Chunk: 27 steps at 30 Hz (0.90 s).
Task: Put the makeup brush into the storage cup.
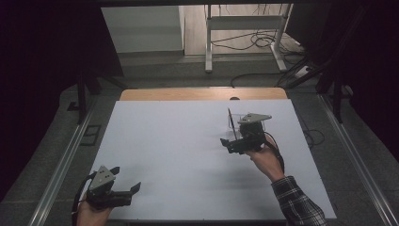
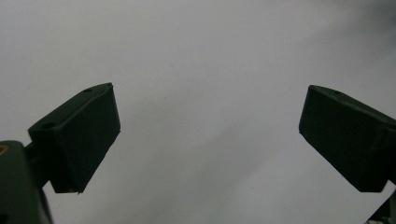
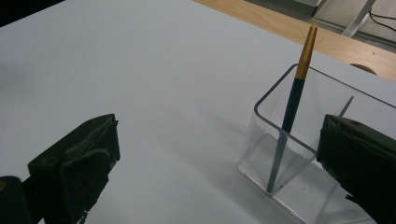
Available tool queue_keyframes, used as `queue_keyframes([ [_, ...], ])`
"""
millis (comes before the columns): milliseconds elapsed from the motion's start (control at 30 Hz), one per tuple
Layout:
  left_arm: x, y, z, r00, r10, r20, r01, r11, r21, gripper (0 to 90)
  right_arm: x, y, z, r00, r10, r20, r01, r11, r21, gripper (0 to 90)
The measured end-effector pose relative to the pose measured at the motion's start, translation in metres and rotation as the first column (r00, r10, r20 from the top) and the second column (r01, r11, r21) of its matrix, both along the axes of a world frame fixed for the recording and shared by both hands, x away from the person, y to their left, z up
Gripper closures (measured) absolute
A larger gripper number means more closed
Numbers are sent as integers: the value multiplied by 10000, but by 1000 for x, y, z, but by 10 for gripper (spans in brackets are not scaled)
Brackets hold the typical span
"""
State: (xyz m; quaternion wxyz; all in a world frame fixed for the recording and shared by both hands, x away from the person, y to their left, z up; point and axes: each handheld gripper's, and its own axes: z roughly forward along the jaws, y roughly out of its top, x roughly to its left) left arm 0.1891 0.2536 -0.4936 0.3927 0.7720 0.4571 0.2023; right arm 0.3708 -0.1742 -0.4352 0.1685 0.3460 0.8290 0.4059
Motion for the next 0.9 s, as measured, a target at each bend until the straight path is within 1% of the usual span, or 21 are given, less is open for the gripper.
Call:
queue_keyframes([
  [233,0,-1,0,10000,-11,9,11,10000,28,60,-6,0,0,9999,126,33,-126,9999,23,0],
  [600,0,-1,0,10000,-20,3,20,10000,34,59,-16,-1,-3,9996,252,106,-250,9995,-187,0],
  [900,0,-1,0,10000,-18,8,18,10000,28,60,-25,-2,-5,9994,349,20,-349,9992,-201,0],
])
